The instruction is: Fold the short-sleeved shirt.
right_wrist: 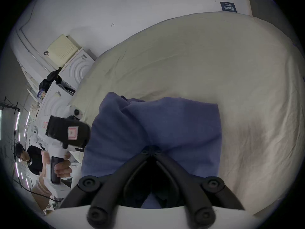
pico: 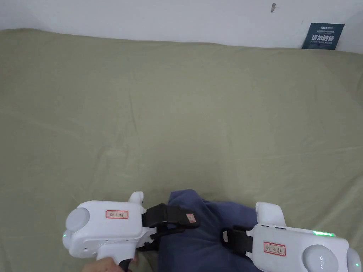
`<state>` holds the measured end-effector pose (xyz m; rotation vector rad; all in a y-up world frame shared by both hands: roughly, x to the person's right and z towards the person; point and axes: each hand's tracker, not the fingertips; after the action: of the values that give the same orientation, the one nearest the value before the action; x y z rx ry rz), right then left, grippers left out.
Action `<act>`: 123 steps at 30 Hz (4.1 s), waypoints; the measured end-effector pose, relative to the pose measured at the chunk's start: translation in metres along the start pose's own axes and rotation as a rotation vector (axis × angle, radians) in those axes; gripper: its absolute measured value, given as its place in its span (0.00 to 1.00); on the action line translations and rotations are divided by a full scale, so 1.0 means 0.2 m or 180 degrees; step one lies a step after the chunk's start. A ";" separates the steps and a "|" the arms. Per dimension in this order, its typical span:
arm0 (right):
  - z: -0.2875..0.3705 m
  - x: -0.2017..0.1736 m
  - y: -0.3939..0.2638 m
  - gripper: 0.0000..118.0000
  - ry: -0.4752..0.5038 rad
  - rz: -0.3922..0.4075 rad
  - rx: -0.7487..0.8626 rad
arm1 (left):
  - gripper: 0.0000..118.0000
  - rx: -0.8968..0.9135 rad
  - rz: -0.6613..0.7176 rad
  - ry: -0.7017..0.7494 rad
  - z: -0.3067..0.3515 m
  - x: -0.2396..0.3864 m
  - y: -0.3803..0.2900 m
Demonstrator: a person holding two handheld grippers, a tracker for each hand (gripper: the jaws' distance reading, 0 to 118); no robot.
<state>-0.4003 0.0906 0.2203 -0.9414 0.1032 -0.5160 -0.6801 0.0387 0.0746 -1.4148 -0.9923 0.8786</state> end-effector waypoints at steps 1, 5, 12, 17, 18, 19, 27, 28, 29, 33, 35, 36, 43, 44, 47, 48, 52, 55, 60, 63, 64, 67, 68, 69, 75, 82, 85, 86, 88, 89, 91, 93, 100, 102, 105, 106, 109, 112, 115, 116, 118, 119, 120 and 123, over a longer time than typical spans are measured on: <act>0.00 0.00 0.00 0.00 0.0002 -0.0016 0.0005 | 0.34 -0.0017 -0.0040 0.0012 -0.03 0.00 -0.01; 0.02 -0.03 0.03 0.00 -0.0074 0.0024 -0.0030 | 0.31 -0.0086 0.0091 0.0008 -0.02 -0.02 0.01; 0.14 -0.15 0.09 0.00 -0.0189 0.0179 0.0266 | 0.28 0.0006 -0.0233 0.0509 0.36 0.05 0.09; 0.12 -0.20 0.12 0.00 -0.0155 0.0212 0.0282 | 0.28 0.0308 -0.0443 0.1347 0.93 0.01 0.25; 0.11 -0.20 0.12 0.00 -0.0166 0.0221 0.0283 | 0.28 0.0399 -0.0457 0.1590 1.05 0.00 0.28; 0.09 -0.21 0.12 0.00 -0.0157 0.0222 0.0272 | 0.28 0.0418 -0.0508 0.1879 1.14 0.03 0.28; -0.04 -0.25 0.15 0.00 -0.0142 0.0163 0.0158 | 0.28 0.0461 -0.0772 0.4284 1.72 -0.04 0.51; -0.05 -0.25 0.15 0.00 -0.0144 0.0158 0.0143 | 0.28 0.0490 -0.0795 0.4518 1.76 -0.06 0.53; -0.06 -0.26 0.15 0.00 -0.0148 0.0170 0.0129 | 0.29 0.0499 -0.0789 0.4642 1.78 -0.09 0.55; -0.05 -0.26 0.14 0.00 -0.0142 0.0241 0.0090 | 0.75 0.0804 -0.0528 0.4932 1.85 -0.17 0.59; -0.05 -0.25 0.14 0.00 -0.0144 0.0249 0.0072 | 0.75 0.1074 -0.0514 0.4823 1.87 -0.13 0.55; -0.04 -0.24 0.14 0.00 -0.0157 0.0253 0.0070 | 0.75 0.1091 -0.0426 0.4668 1.88 -0.10 0.54; 0.05 -0.17 0.13 0.00 -0.0173 0.0127 0.0195 | 0.71 0.1155 -0.0834 0.3596 1.72 0.27 0.40; 0.07 -0.17 0.13 0.00 -0.0179 0.0118 0.0234 | 0.62 0.1158 -0.0964 0.3419 1.64 0.34 0.36; 0.13 -0.14 0.12 0.00 -0.0130 0.0121 0.0303 | 0.00 0.1211 -0.1252 0.2868 1.37 0.49 0.22; 0.15 -0.13 0.12 0.00 -0.0106 0.0104 0.0344 | 0.00 0.1276 -0.1329 0.2740 1.30 0.52 0.18; 0.24 -0.08 0.10 0.00 -0.0046 0.0055 0.0446 | 0.00 0.1229 -0.1650 0.2484 0.95 0.67 0.01; 0.31 -0.05 0.09 0.00 -0.0024 0.0036 0.0536 | 0.00 0.1269 -0.2008 0.2777 0.75 0.79 -0.09; 0.43 -0.06 0.10 0.00 -0.0266 0.0261 0.0859 | 0.00 0.1907 -0.2234 0.2831 0.62 0.96 -0.22; 0.53 -0.17 0.15 0.00 -0.0742 0.0607 0.1190 | 0.00 0.2217 -0.2421 0.2867 0.58 1.09 -0.29; 0.57 -0.20 0.18 0.00 -0.0793 0.0695 0.1346 | 0.00 0.2338 -0.2517 0.2852 0.58 1.13 -0.32; 0.68 -0.30 0.28 0.00 -0.0932 0.0902 0.1781 | 0.00 0.2745 -0.2720 0.2833 0.54 1.27 -0.34; 0.71 -0.34 0.31 0.00 -0.1002 0.0962 0.1885 | 0.00 0.2821 -0.2777 0.2811 0.54 1.30 -0.35; 0.74 -0.37 0.34 0.00 -0.1061 0.1072 0.2040 | 0.00 0.2926 -0.2860 0.2823 0.52 1.34 -0.36; 0.90 -0.53 0.45 0.00 -0.1013 0.1192 0.2481 | 0.00 0.3293 -0.3090 0.2847 0.45 1.47 -0.41; 0.89 -0.60 0.42 0.00 -0.1059 0.1099 0.2523 | 0.00 0.3419 -0.3052 0.2788 0.43 1.46 -0.46; 0.88 -0.60 0.37 0.00 -0.1049 0.0996 0.2562 | 0.01 0.3415 -0.3083 0.2834 0.42 1.43 -0.50; 0.88 -0.60 0.36 0.00 -0.1061 0.1001 0.2549 | 0.02 0.3410 -0.3092 0.2832 0.42 1.42 -0.52; 0.86 -0.61 0.33 0.02 -0.1286 0.1169 0.2541 | 0.22 0.3365 -0.3146 0.2822 0.42 1.40 -0.53; 0.85 -0.62 0.32 0.15 -0.1320 0.1203 0.2548 | 0.53 0.3356 -0.3127 0.2831 0.42 1.39 -0.53; 0.85 -0.62 0.31 0.67 -0.1308 0.1190 0.2536 | 0.87 0.3325 -0.3119 0.2765 0.42 1.38 -0.55; 0.84 -0.62 0.31 0.97 -0.1316 0.1162 0.2548 | 0.89 0.3360 -0.3090 0.2691 0.43 1.37 -0.58; 0.88 -0.65 0.28 0.98 -0.1418 0.1270 0.2791 | 0.89 0.3312 -0.3104 0.2455 0.48 1.38 -0.60; 0.89 -0.65 0.27 0.98 -0.1377 0.1237 0.2783 | 0.89 0.3294 -0.2960 0.2393 0.49 1.39 -0.61; 0.89 -0.65 0.26 0.98 -0.1366 0.1225 0.2780 | 0.89 0.3247 -0.2944 0.2387 0.50 1.41 -0.62; 0.89 -0.64 0.26 0.98 -0.1382 0.1224 0.2777 | 0.89 0.3238 -0.2995 0.2376 0.49 1.41 -0.62; 0.90 -0.64 0.26 0.98 -0.1390 0.1209 0.2768 | 0.89 0.3149 -0.3082 0.2457 0.47 1.44 -0.65; 0.91 -0.63 0.26 0.98 -0.1369 0.1179 0.2748 | 0.89 0.3125 -0.3139 0.2587 0.44 1.45 -0.66; 0.93 -0.62 0.26 0.98 -0.1192 0.1146 0.2713 | 0.89 0.3170 -0.3212 0.2597 0.43 1.45 -0.67; 0.93 -0.62 0.27 0.98 -0.1141 0.1067 0.2658 | 0.89 0.3182 -0.3220 0.2658 0.42 1.45 -0.67; 0.92 -0.62 0.30 0.98 -0.1217 0.0945 0.2525 | 0.89 0.3164 -0.3205 0.2688 0.41 1.44 -0.66; 0.92 -0.61 0.30 0.98 -0.1198 0.0932 0.2526 | 0.89 0.3165 -0.3203 0.2686 0.41 1.44 -0.67; 0.92 -0.61 0.30 0.98 -0.1190 0.0920 0.2523 | 0.89 0.3166 -0.3198 0.2677 0.41 1.44 -0.67; 0.93 -0.63 0.28 0.98 -0.1192 0.0824 0.2574 | 0.89 0.3139 -0.3136 0.2643 0.42 1.42 -0.65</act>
<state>-0.4326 0.3142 0.2685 -0.2101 -0.3037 -0.1021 -0.6648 0.3342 0.2061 -0.2374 -0.3646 -0.0588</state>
